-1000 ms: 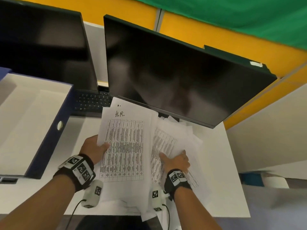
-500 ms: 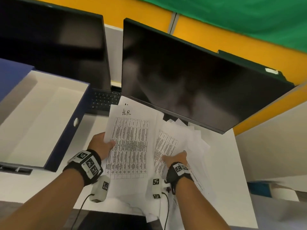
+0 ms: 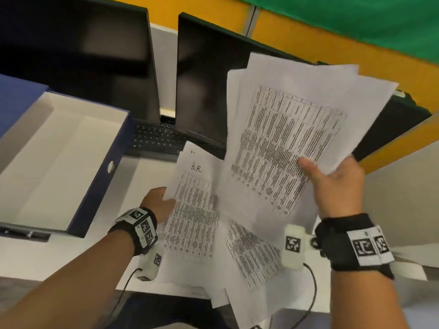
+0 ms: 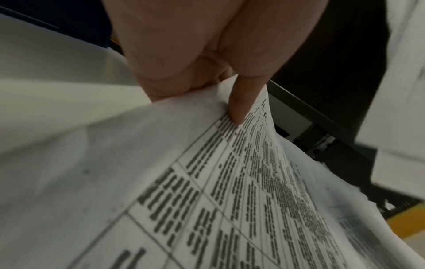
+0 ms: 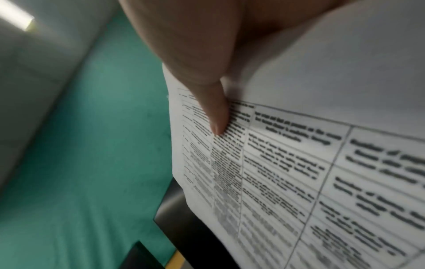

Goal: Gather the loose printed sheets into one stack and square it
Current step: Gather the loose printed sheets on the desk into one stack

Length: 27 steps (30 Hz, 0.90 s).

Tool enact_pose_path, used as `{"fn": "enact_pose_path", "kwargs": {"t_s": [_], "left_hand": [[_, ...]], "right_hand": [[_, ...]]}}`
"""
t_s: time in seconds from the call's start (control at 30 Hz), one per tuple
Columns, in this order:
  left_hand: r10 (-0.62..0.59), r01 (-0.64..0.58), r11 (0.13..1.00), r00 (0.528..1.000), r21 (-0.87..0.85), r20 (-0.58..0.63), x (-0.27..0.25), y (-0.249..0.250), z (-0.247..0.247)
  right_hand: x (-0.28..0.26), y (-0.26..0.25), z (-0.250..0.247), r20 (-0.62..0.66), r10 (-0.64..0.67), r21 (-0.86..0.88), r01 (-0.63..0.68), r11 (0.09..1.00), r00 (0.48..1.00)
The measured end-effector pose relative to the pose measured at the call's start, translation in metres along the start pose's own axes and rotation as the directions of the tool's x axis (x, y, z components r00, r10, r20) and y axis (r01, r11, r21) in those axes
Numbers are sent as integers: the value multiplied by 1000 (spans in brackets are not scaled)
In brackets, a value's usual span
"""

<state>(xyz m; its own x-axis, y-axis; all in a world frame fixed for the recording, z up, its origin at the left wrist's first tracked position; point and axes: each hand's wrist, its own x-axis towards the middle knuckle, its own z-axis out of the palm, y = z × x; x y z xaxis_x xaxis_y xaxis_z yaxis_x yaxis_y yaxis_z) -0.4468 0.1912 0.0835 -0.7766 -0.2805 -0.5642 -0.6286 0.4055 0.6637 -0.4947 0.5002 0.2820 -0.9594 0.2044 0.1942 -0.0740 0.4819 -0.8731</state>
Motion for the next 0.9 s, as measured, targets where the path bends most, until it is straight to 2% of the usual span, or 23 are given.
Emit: {"fn": "enact_pose_path", "kwargs": {"t_s": [0.07, 0.13, 0.2, 0.3, 0.37, 0.4, 0.43, 0.5, 0.53, 0.57, 0.63, 0.7, 0.77, 0.87, 0.9], "left_hand": [[16, -16, 1000, 999, -22, 38, 3, -3, 6], [26, -22, 997, 998, -77, 48, -2, 0, 7], [-15, 20, 987, 999, -158, 37, -4, -2, 7], [-151, 174, 920, 984, -350, 91, -4, -3, 6], [-146, 178, 917, 982, -356, 117, -7, 4, 11], [-105, 126, 944, 991, -304, 85, -3, 3, 14], [-58, 63, 970, 998, -234, 27, -4, 4, 17], [-18, 1, 986, 995, -167, -100, -3, 3, 18], [-5, -19, 983, 992, -182, -125, -1, -1, 18], [10, -38, 979, 991, -200, -137, 0, -4, 15], [41, -80, 971, 984, -227, -171, 2, -10, 8], [46, -94, 964, 980, -247, -194, 1, -14, 2], [38, -85, 963, 982, -255, -185, 0, -16, -4], [19, -65, 960, 985, -271, -169, 3, -19, -10], [17, -64, 958, 986, -279, -168, 2, -19, -11]], "right_hand": [[5, 12, 13, 60, 81, 48, -83, 995, 995], [6, 35, 42, 139, 204, 19, -208, 978, 969], [0, 64, 78, 229, 321, -11, -327, 945, 919], [-18, 95, 127, 310, 469, -57, -476, 877, 827], [-34, 110, 155, 400, 502, -82, -516, 853, 767], [-41, 119, 165, 446, 492, -89, -510, 855, 747], [-46, 128, 168, 448, 478, -112, -483, 868, 755], [-44, 145, 156, 314, 463, -308, -372, 875, 829], [-41, 156, 143, 240, 466, -473, -317, 822, 852], [-38, 167, 128, 195, 485, -623, -274, 732, 853], [-37, 185, 96, 217, 557, -794, -187, 579, 801], [-43, 197, 81, 300, 601, -845, -87, 528, 741], [-48, 203, 78, 337, 604, -841, -57, 538, 722], [-46, 202, 79, 320, 639, -769, -202, 606, 700], [-45, 200, 79, 304, 638, -735, -252, 629, 707]]}}
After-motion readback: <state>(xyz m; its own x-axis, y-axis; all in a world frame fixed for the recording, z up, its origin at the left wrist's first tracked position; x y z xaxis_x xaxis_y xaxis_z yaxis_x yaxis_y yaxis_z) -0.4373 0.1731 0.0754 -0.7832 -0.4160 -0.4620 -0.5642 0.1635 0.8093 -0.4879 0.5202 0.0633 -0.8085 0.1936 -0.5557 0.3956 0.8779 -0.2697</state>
